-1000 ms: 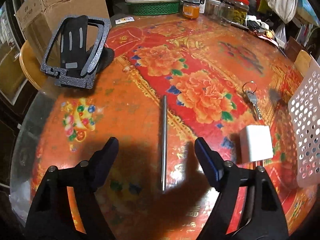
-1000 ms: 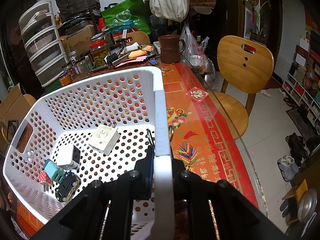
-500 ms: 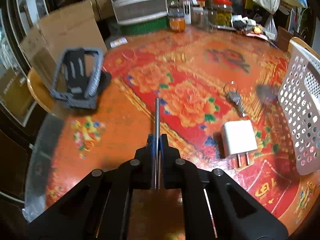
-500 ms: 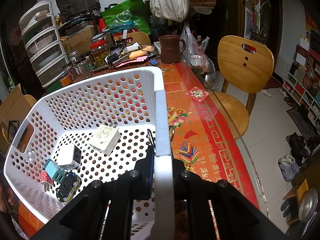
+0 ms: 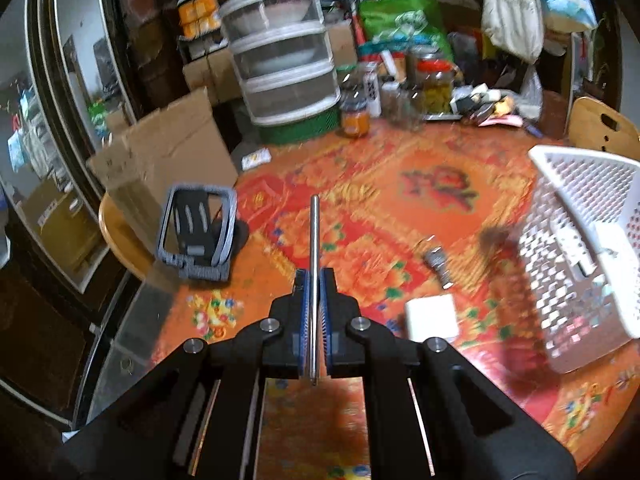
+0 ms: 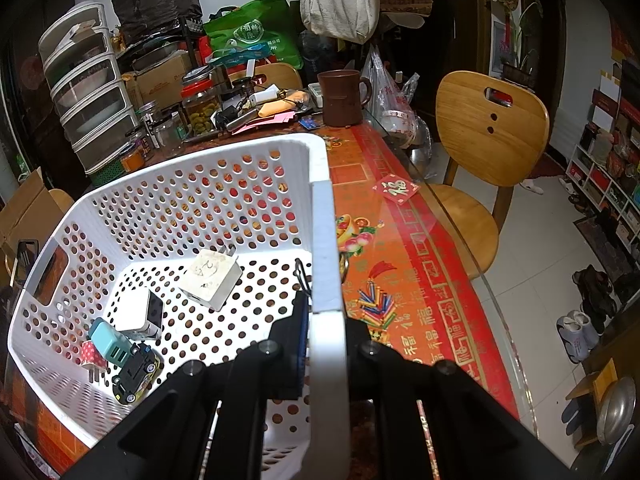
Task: Organize rigid objects
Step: 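Carry the metal rod into the basket and open the left tool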
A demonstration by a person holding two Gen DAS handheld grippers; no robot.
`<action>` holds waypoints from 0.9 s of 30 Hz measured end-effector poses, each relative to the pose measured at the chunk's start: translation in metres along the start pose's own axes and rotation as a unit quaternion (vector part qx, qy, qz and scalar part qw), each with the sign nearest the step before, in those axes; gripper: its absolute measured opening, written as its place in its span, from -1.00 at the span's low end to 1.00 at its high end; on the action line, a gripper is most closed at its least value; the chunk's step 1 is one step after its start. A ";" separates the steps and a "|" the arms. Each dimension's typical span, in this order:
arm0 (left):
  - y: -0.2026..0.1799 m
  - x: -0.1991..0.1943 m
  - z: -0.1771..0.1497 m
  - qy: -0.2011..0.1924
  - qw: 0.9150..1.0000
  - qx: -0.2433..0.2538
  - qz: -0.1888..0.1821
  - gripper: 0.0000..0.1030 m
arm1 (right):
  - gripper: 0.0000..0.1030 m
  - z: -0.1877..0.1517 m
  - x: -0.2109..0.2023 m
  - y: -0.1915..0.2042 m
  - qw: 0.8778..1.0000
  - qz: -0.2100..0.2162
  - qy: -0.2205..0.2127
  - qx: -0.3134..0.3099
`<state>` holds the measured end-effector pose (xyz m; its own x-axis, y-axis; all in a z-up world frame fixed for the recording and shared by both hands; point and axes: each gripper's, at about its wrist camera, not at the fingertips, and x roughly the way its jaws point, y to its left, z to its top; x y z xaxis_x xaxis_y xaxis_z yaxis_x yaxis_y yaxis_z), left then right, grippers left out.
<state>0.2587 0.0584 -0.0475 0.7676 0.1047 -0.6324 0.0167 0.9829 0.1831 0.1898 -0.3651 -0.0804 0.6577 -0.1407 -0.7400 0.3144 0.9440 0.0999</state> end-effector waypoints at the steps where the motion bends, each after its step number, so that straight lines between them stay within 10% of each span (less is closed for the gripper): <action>1: -0.004 -0.006 0.004 -0.005 1.000 0.003 -0.002 -0.90 | -0.83 0.000 0.000 0.000 1.000 0.000 0.000 0.000; 27: -0.185 -0.090 0.051 -0.057 0.986 0.085 -0.131 -0.90 | -0.81 -0.001 0.000 0.001 1.000 0.004 -0.001 0.002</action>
<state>0.2192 -0.1401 0.0134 0.7890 -0.1775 -0.5882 0.3249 0.9331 0.1542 0.1900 -0.3639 -0.0809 0.6617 -0.1337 -0.7378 0.3120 0.9438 0.1088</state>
